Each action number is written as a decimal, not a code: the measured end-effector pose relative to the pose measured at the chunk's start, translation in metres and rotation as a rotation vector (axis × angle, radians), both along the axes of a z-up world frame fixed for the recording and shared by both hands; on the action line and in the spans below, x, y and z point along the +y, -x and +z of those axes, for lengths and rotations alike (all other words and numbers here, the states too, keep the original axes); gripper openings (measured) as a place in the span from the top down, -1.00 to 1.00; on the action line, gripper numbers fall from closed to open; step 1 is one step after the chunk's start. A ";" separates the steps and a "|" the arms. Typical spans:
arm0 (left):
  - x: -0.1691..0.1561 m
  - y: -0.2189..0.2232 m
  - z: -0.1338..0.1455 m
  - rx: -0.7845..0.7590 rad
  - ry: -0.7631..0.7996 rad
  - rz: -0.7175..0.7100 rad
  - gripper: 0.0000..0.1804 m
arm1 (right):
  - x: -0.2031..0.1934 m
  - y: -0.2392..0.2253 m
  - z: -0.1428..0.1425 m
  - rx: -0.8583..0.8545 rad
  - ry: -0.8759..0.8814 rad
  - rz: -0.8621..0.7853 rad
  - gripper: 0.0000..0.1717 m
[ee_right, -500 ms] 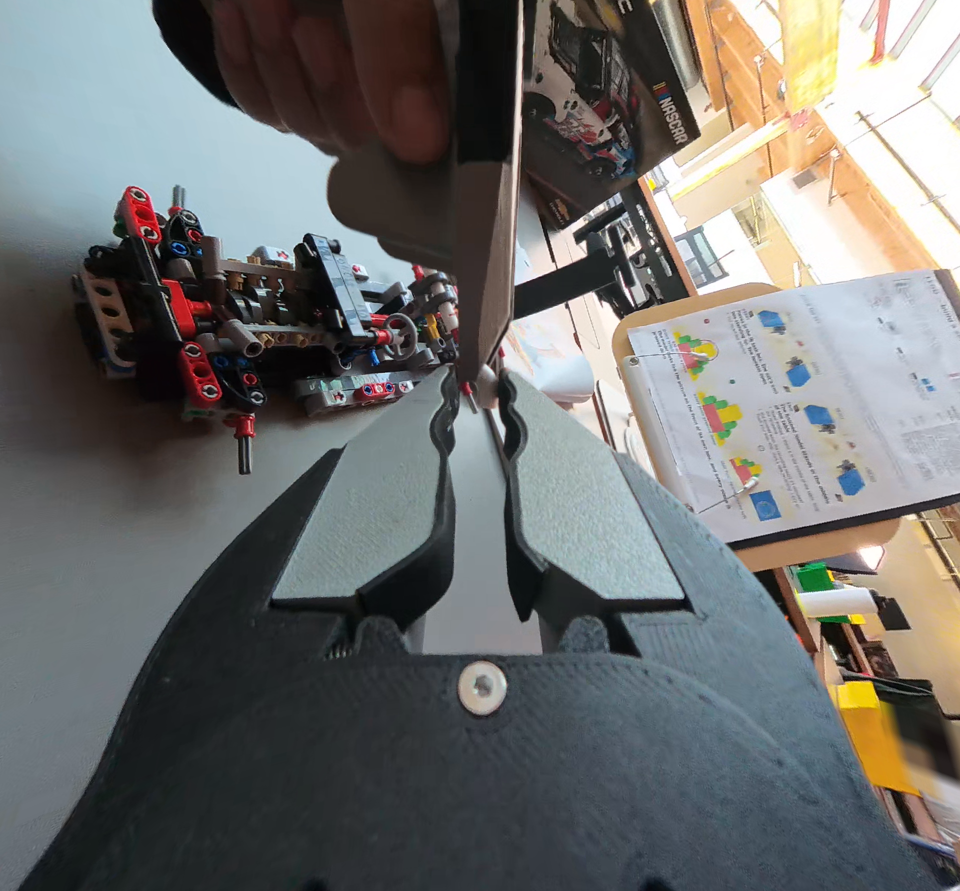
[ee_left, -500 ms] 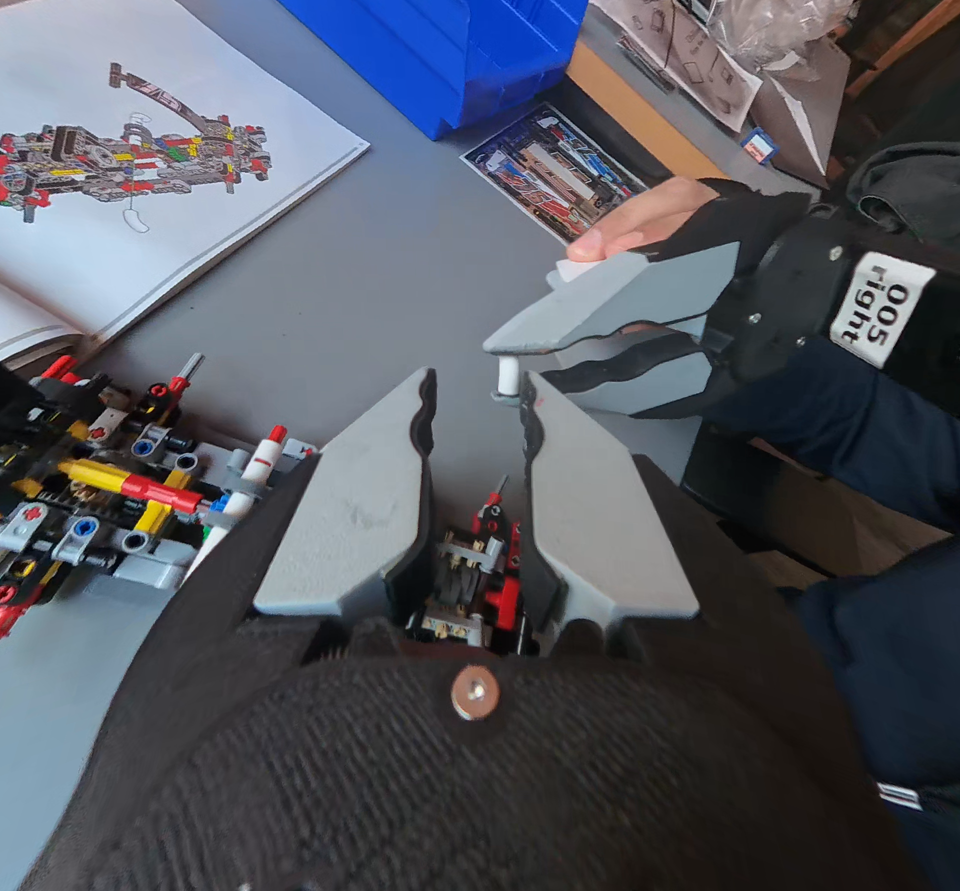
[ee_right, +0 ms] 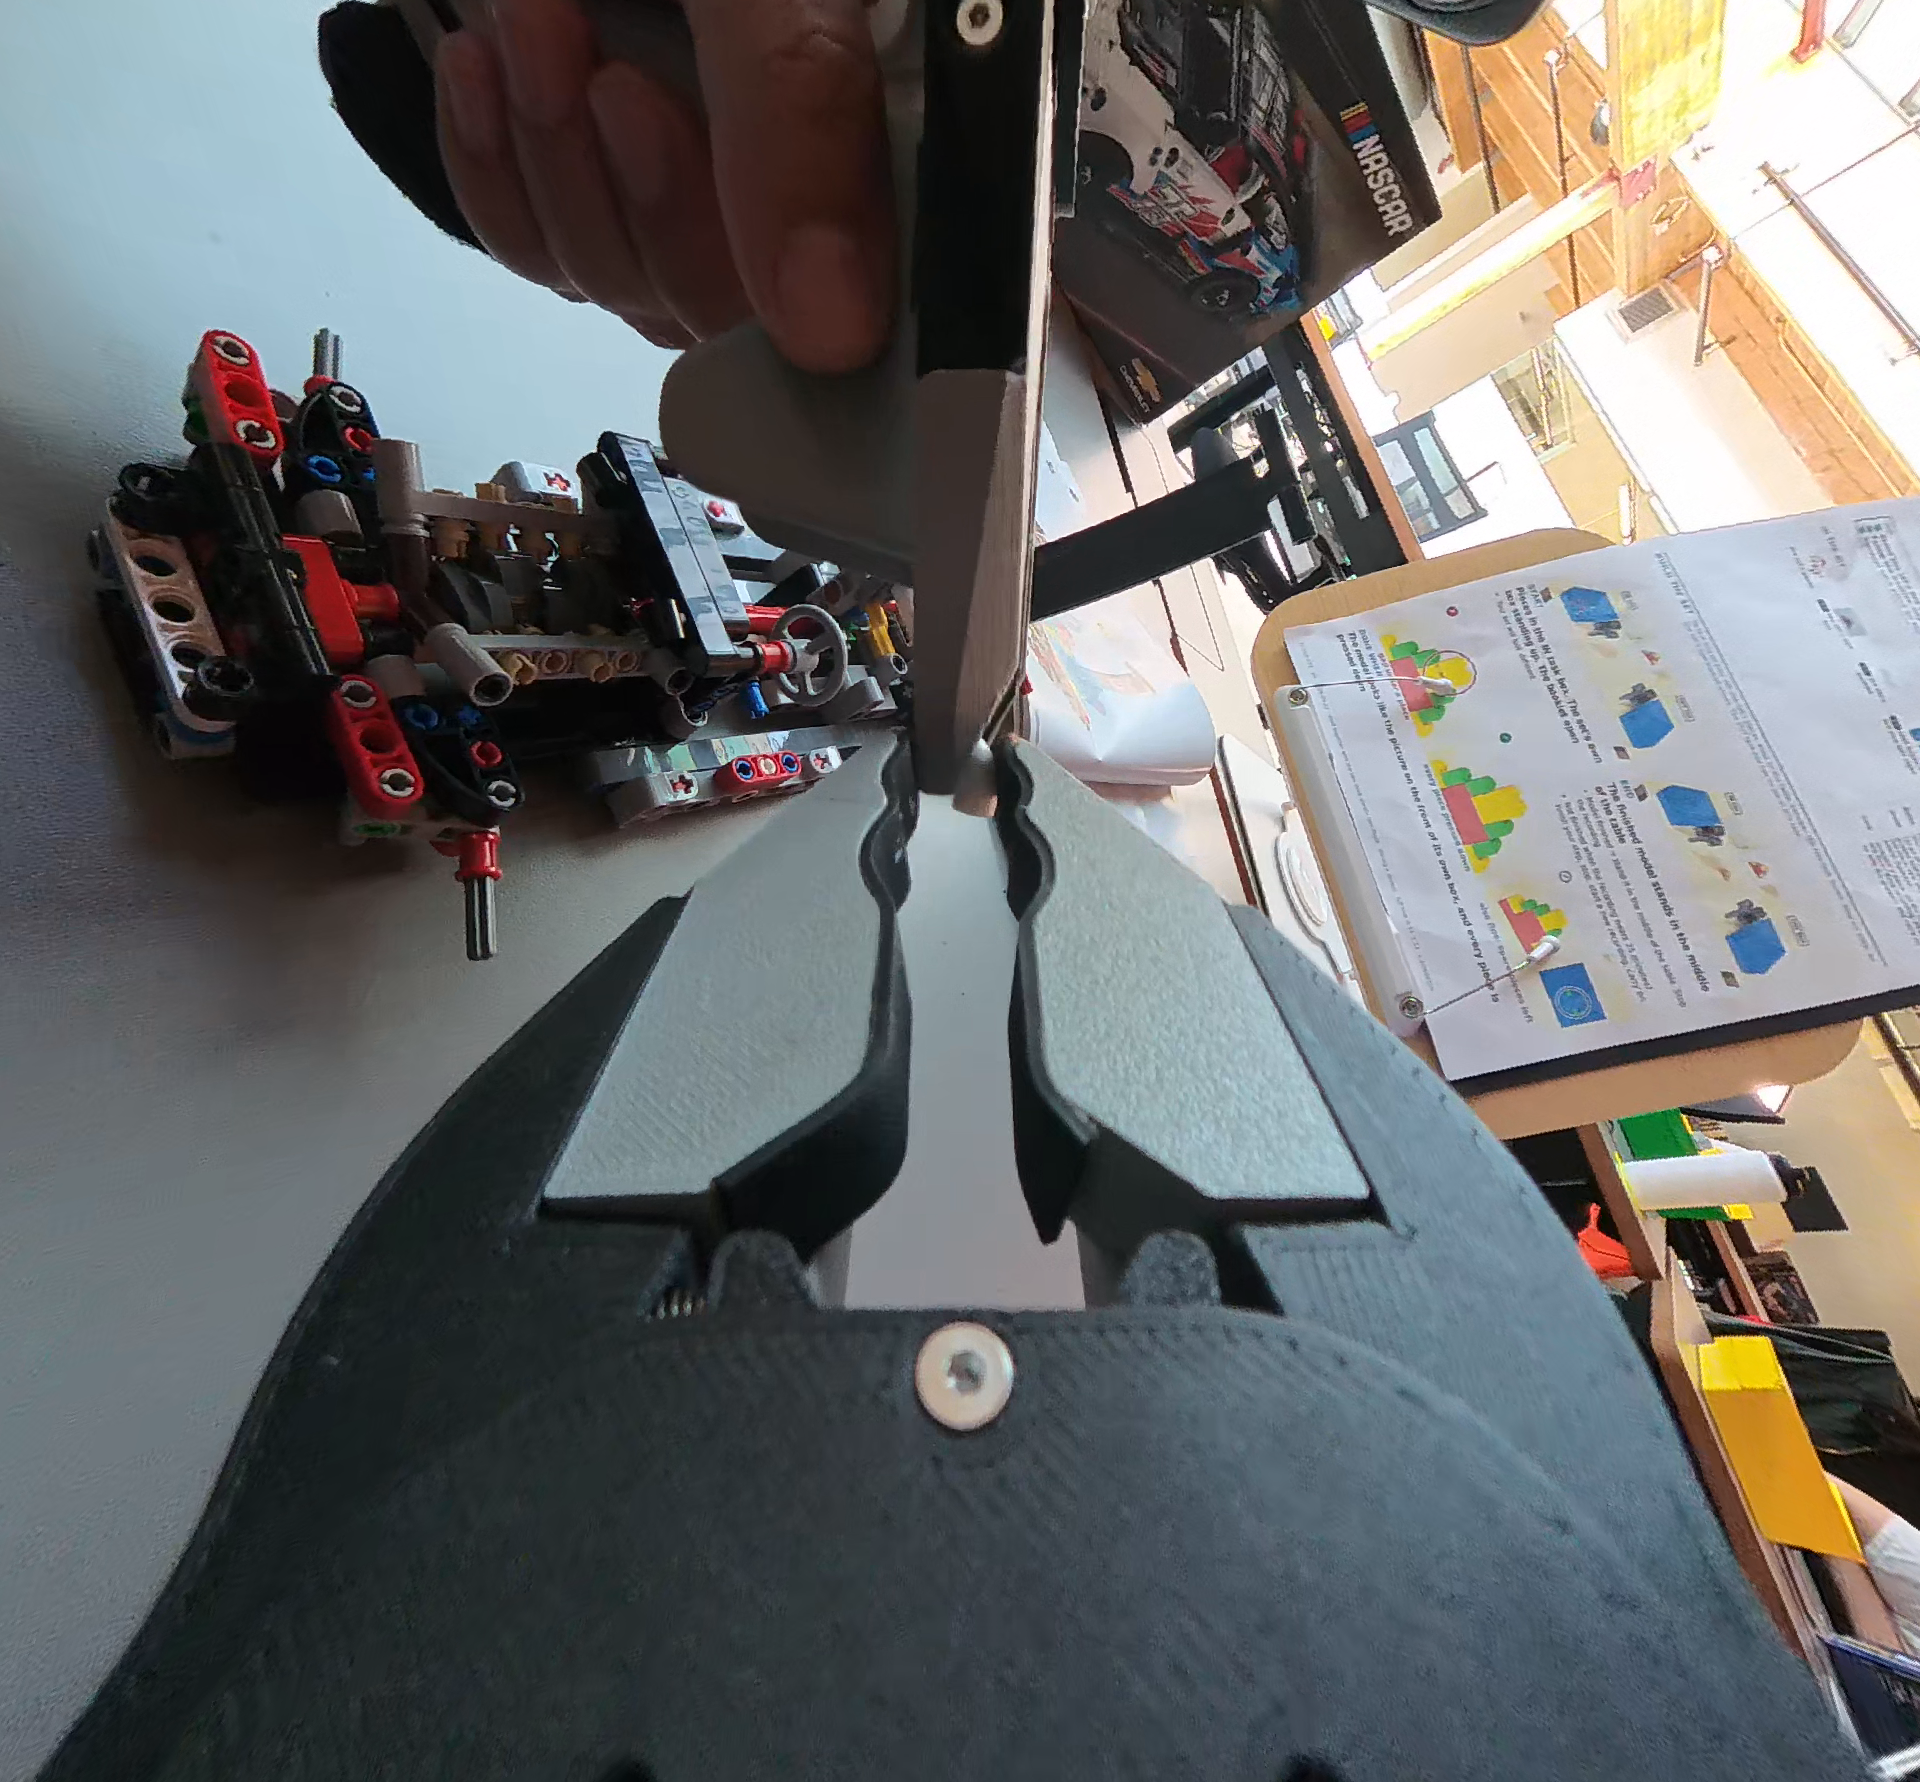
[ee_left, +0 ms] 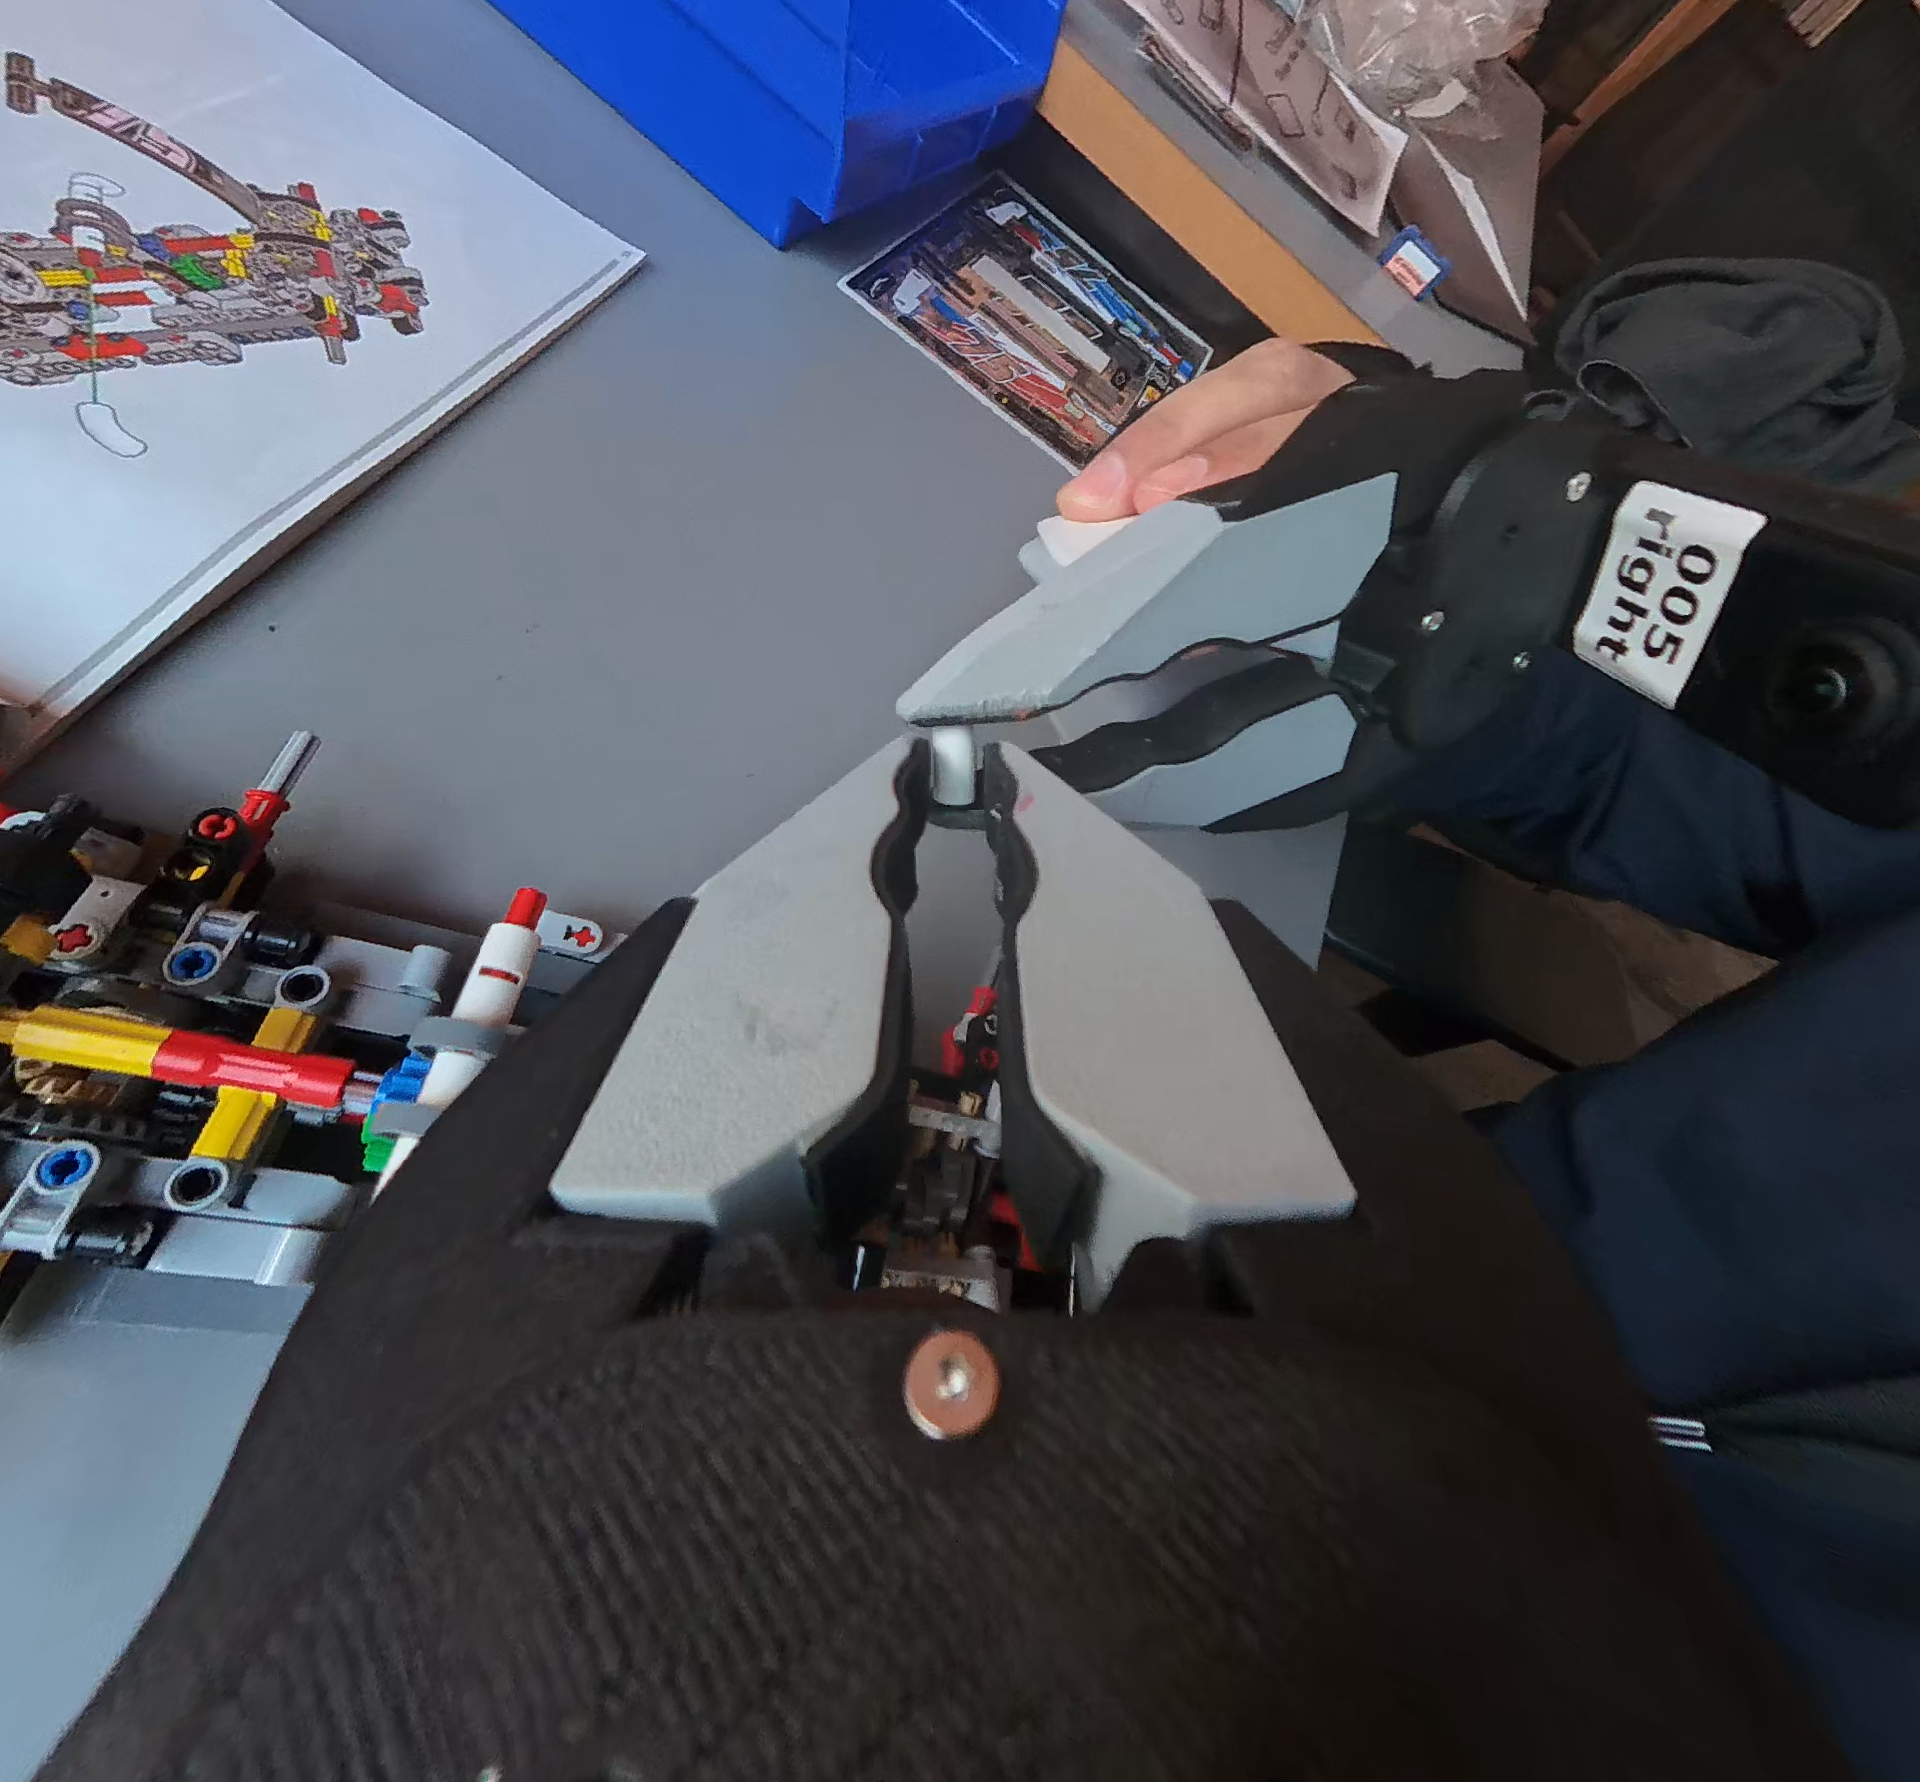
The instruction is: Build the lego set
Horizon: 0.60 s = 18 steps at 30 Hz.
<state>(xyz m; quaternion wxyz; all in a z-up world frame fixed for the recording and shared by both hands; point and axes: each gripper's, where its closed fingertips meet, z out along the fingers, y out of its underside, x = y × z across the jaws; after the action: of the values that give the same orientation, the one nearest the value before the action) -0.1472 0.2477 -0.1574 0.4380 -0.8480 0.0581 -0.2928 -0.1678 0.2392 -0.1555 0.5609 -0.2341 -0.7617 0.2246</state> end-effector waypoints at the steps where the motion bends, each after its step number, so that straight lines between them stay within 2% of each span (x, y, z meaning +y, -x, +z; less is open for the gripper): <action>1: 0.000 0.000 0.000 -0.006 0.000 -0.002 0.93 | 0.000 0.000 0.000 0.001 -0.001 -0.002 0.86; 8: -0.001 0.002 -0.002 -0.016 0.010 0.003 0.92 | 0.000 0.003 -0.002 0.006 -0.021 -0.009 0.86; 15: -0.006 0.007 0.002 -0.038 0.003 0.009 0.77 | 0.004 0.006 -0.004 0.015 -0.038 -0.026 0.86; 18: -0.006 0.012 0.000 -0.022 0.011 0.022 0.78 | 0.006 0.006 -0.002 0.027 -0.036 -0.031 0.86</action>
<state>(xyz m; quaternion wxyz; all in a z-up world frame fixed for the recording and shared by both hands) -0.1588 0.2420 -0.1578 0.4371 -0.8478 0.0422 -0.2974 -0.1735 0.2455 -0.1573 0.5786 -0.2327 -0.7544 0.2049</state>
